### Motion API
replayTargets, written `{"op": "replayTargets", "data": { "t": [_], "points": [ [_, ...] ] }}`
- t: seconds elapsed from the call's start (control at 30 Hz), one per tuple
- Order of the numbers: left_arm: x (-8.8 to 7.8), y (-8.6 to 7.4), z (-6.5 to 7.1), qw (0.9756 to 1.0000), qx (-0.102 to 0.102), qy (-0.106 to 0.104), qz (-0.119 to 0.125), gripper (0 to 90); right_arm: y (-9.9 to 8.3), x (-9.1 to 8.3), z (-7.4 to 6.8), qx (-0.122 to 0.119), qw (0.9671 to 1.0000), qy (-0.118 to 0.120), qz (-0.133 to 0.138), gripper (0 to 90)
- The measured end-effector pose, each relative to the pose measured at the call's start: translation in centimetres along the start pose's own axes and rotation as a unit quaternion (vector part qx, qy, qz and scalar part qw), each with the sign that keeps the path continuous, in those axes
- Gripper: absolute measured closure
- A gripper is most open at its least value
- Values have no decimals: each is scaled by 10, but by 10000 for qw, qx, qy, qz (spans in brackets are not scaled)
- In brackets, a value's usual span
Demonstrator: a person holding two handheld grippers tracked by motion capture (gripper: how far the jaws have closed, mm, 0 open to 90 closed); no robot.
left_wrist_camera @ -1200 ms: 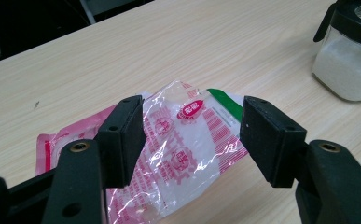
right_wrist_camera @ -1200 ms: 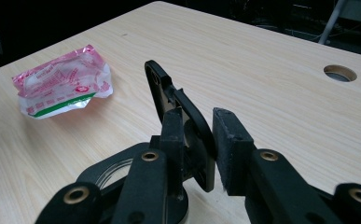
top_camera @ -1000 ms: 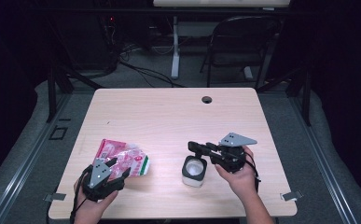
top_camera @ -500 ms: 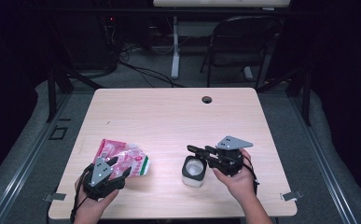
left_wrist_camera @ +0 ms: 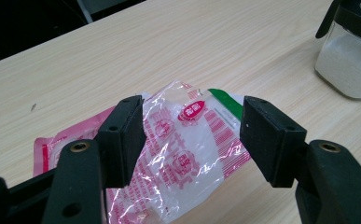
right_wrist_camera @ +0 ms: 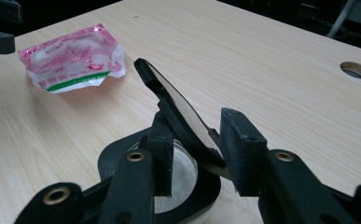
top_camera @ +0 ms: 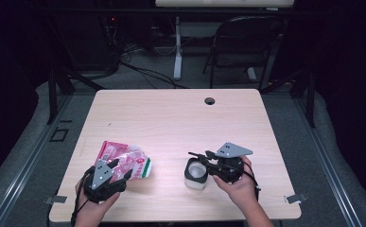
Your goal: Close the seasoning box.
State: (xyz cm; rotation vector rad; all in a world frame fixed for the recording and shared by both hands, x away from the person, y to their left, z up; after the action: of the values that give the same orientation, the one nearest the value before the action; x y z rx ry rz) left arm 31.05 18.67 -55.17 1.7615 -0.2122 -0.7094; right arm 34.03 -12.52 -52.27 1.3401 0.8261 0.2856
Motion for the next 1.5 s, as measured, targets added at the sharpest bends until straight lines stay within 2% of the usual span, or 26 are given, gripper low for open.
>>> {"op": "replayTargets", "data": {
  "t": [0.23,0.57,1.2,1.3,1.5],
  "points": [
    [0,-1,1,10000,-17,6,-6,400,-3,-1,-4,-159,9999,-6,-36,643],
    [0,-1,1,10000,-16,12,0,400,-6,-1,-9,-190,9998,36,17,606],
    [1,-2,1,10000,-17,18,-12,400,-7,-1,-11,-275,9996,36,1,592],
    [0,-2,0,10000,-8,18,-18,400,-6,-1,-14,-238,9996,149,10,565],
    [0,-1,0,10000,-6,18,-4,400,-5,-2,-19,-373,9991,198,-18,566]
  ]
}}
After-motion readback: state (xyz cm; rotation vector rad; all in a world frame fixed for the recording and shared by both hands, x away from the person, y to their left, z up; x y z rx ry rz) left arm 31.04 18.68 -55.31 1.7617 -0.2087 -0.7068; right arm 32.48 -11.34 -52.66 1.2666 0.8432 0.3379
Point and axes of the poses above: each handheld gripper's, and its own axes: x roughly forward along the jaws, y roughly out of its top, z roughly to its right, the point moved 7 cm from there along x, roughly forward along the jaws, and after that the axes turned 10 degrees about z, right-handed, at the moved point
